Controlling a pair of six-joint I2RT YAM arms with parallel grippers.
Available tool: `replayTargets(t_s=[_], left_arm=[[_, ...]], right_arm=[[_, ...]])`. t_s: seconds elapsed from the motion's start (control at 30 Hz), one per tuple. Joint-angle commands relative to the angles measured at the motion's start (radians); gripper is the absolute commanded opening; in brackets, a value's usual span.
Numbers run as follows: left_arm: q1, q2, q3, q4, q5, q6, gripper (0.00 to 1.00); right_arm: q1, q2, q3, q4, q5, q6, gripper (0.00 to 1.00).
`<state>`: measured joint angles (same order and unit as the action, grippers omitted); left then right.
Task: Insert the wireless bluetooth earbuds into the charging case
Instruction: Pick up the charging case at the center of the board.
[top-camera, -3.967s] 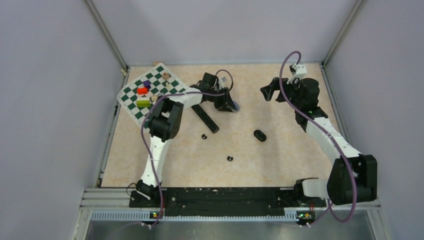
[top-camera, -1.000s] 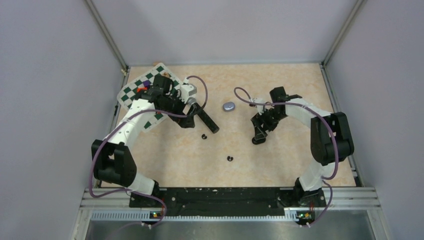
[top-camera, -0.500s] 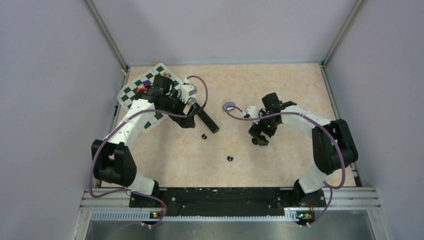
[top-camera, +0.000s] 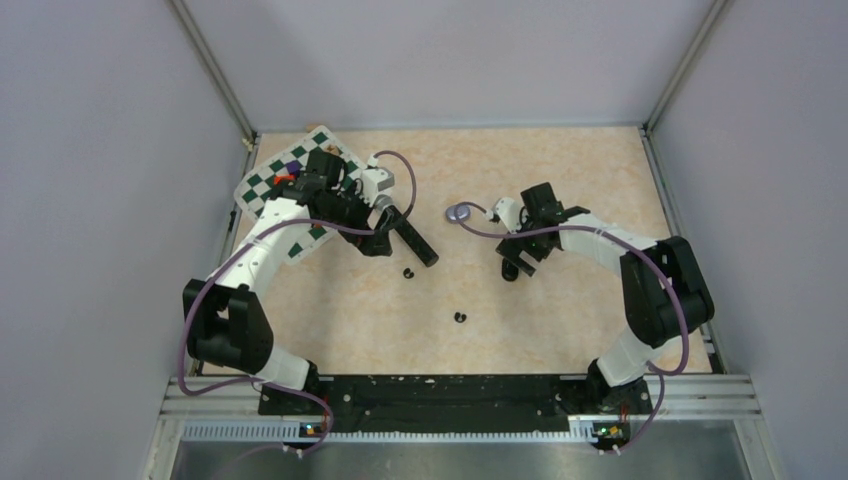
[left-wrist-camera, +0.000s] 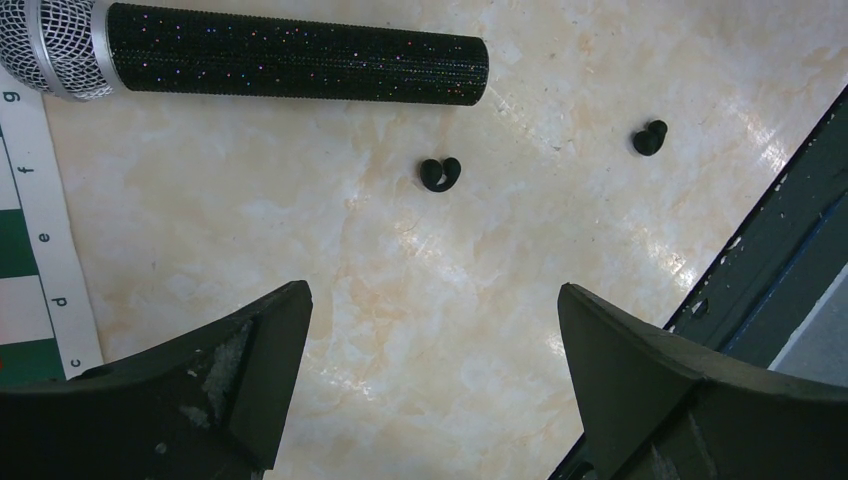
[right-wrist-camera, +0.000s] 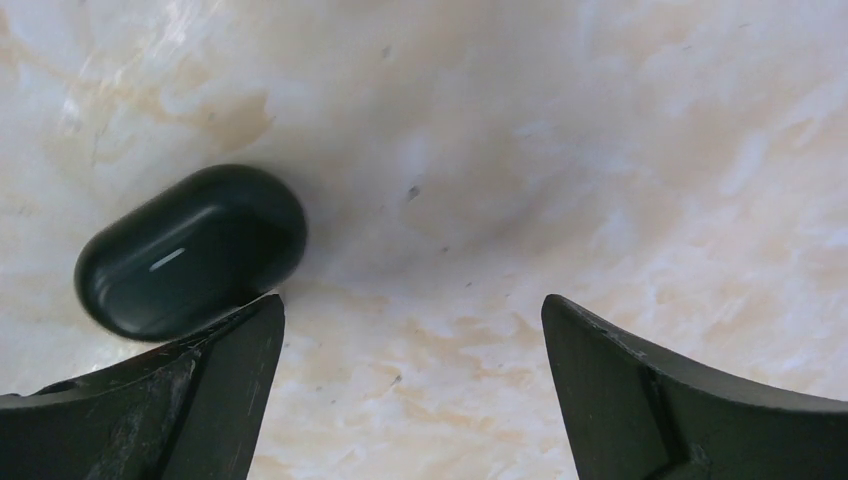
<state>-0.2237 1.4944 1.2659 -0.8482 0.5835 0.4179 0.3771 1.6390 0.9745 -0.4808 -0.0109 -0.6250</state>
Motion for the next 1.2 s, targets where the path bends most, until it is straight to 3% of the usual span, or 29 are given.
replayTargets(t_s=[0.0,0.23,0.43,0.67,0.8,1.17], left_arm=[[0.004,-0.006,0.006,0.022,0.032,-0.004,0.99],[0.003,-0.01,0.004,0.022,0.039,-0.005,0.99],[0.003,-0.013,0.007,0.021,0.051,-0.007,0.99],[0.003,-0.011,0.007,0.022,0.052,-0.008,0.99],[0.003,-0.009,0.006,0.024,0.05,-0.009,0.99],[0.001,0.004,0.01,0.024,0.051,-0.011,0.99]], right_arm=[[0.008,-0.019,-0.015,0.186,0.075,0.086,0.99],[0.003,-0.054,0.02,0.177,0.062,0.151,0.99],[-0.111,-0.087,0.123,-0.005,-0.3,0.277,0.91],[-0.179,0.117,0.192,-0.146,-0.534,0.381,0.73],[-0.179,0.201,0.204,-0.174,-0.579,0.393,0.67],[-0.164,0.199,0.199,-0.237,-0.604,0.363,0.65]])
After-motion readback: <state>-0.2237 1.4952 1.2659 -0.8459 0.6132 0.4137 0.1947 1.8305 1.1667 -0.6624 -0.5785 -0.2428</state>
